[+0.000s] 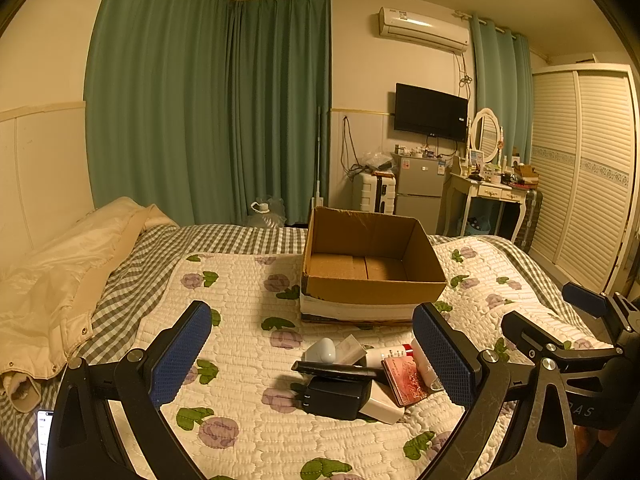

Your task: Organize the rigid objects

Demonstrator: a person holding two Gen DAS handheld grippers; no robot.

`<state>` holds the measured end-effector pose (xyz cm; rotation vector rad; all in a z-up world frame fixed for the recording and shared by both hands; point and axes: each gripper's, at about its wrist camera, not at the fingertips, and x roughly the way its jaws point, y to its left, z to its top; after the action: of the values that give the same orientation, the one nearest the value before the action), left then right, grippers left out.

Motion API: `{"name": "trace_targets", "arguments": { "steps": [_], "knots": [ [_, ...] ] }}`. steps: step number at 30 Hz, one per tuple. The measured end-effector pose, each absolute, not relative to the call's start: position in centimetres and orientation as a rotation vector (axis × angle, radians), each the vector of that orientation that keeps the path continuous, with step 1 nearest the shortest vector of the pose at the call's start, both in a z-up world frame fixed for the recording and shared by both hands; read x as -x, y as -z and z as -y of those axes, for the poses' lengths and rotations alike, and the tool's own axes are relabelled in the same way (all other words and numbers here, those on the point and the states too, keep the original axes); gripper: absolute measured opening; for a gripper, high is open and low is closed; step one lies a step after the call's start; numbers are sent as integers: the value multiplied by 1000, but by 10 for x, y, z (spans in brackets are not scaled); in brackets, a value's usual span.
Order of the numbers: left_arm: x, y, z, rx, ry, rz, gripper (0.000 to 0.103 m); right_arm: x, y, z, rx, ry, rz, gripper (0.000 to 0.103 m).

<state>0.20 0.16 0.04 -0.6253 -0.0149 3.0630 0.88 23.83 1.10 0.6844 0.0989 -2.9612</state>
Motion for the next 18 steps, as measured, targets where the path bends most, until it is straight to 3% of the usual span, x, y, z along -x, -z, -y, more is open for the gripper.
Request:
{"name": "trace_targets", "arguments": {
  "steps": [18],
  "knots": [
    [2, 6, -3, 652, -3066, 25, 103, -2, -4, -241, -715, 2943, -91, 103]
  ]
}}
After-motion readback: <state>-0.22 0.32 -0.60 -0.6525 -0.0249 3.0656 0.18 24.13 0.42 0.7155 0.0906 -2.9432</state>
